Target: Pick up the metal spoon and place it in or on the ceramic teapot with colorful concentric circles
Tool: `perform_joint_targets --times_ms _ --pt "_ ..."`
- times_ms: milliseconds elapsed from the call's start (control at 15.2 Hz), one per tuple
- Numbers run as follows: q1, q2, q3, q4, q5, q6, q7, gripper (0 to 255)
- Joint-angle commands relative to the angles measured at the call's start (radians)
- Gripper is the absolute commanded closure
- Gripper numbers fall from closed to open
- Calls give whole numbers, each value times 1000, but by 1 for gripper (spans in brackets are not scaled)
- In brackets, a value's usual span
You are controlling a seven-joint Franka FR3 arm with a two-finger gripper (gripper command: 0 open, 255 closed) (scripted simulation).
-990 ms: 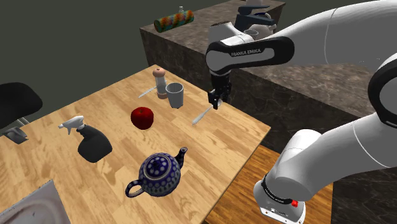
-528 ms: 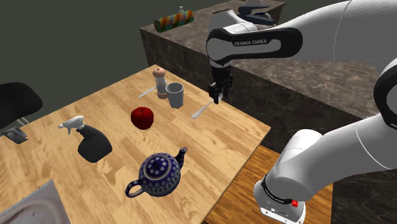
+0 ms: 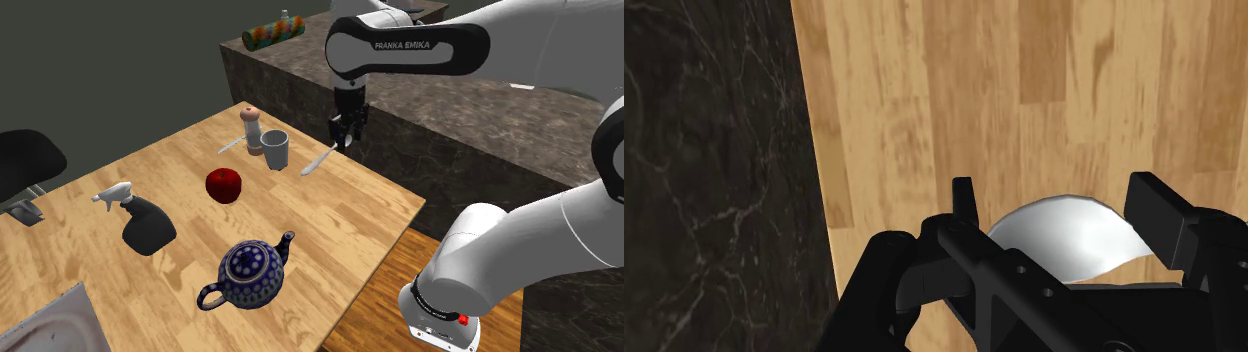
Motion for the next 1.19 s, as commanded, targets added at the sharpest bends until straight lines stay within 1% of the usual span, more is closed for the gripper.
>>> perform_joint_targets --times_ms 0,198,264,726,1122 --pt "2 3 2 28 2 -26 1 255" --pt "3 5 5 70 4 -66 1 255" --pt "3 5 5 71 4 -67 1 255" --pt "66 -50 132 20 78 -72 173 255" --pt "123 -53 240 18 149 -67 318 255"
